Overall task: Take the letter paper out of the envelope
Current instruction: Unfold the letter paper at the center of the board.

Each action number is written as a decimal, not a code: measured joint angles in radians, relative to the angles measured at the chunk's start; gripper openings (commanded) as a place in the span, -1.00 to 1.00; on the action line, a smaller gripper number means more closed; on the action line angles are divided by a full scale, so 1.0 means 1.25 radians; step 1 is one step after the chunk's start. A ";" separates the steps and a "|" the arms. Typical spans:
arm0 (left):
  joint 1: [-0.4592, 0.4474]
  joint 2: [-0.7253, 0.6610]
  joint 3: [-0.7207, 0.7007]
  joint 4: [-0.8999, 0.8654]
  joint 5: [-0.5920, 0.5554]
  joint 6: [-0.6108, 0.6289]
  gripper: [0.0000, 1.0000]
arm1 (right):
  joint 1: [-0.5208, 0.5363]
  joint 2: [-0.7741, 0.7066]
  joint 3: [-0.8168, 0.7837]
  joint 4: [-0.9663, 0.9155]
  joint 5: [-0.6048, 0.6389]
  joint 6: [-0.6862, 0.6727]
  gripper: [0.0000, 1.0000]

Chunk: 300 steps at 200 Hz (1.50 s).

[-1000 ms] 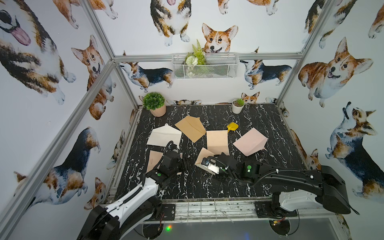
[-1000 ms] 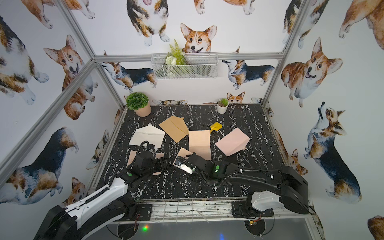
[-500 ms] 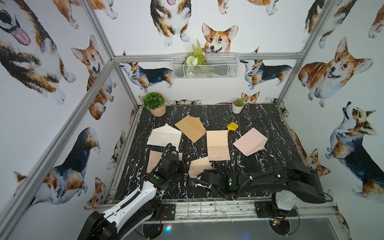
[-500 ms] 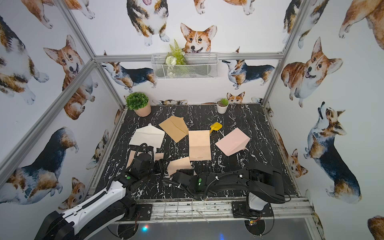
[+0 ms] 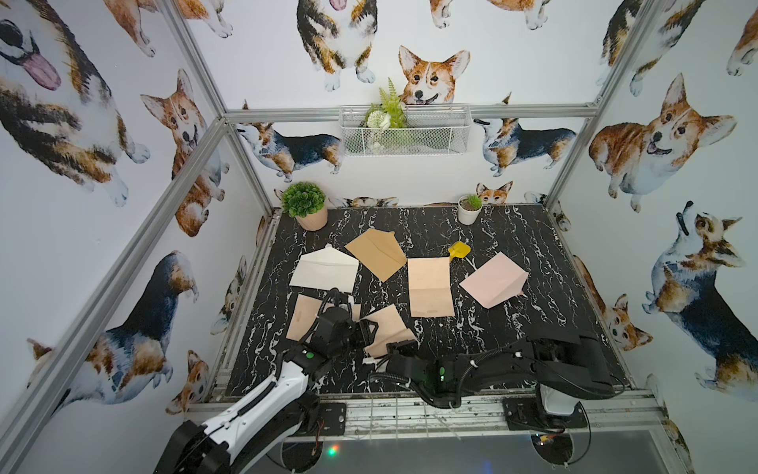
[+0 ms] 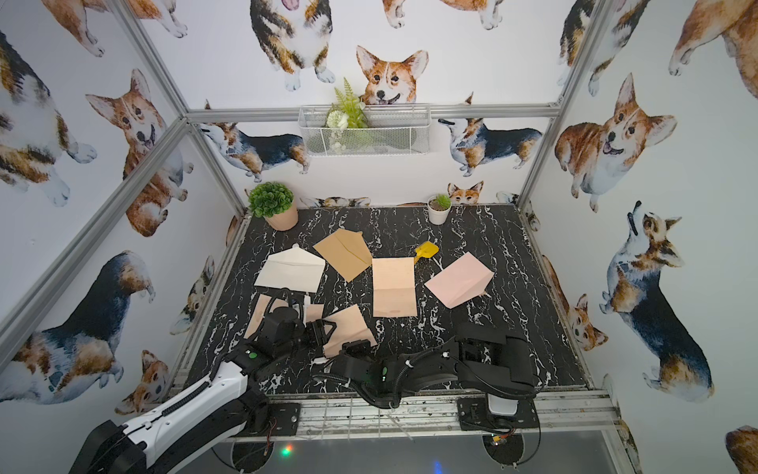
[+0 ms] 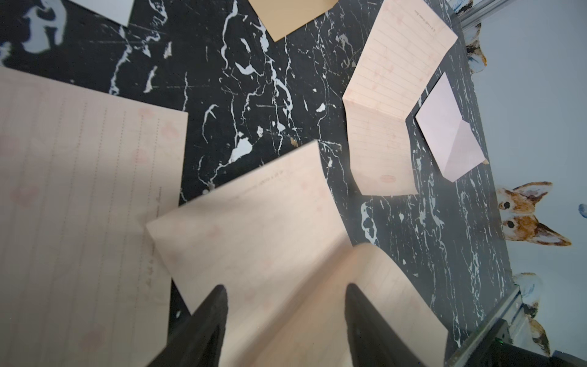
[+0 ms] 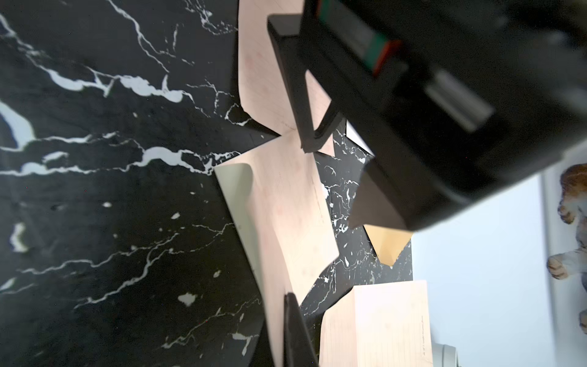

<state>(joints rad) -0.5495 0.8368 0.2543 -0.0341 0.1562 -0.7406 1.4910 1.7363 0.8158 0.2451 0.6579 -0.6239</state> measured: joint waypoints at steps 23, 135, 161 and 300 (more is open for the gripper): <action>-0.001 0.007 -0.009 0.023 0.017 -0.011 0.15 | 0.012 -0.023 -0.017 0.004 0.004 0.000 -1.00; -0.084 0.175 0.005 0.163 0.055 -0.045 0.10 | 0.058 -0.007 -0.091 0.013 0.056 0.127 -1.00; -0.117 0.242 0.021 0.198 0.045 -0.045 0.07 | 0.060 -0.003 -0.096 0.013 0.054 0.166 -1.00; -0.134 0.359 0.025 0.315 -0.049 -0.033 0.05 | 0.060 0.033 -0.001 -0.151 -0.142 0.430 -0.59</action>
<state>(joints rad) -0.7170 1.2850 0.2852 0.3592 0.0948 -0.7818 1.5661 1.7771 0.8143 0.0563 0.4805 -0.0868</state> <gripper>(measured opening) 0.523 0.129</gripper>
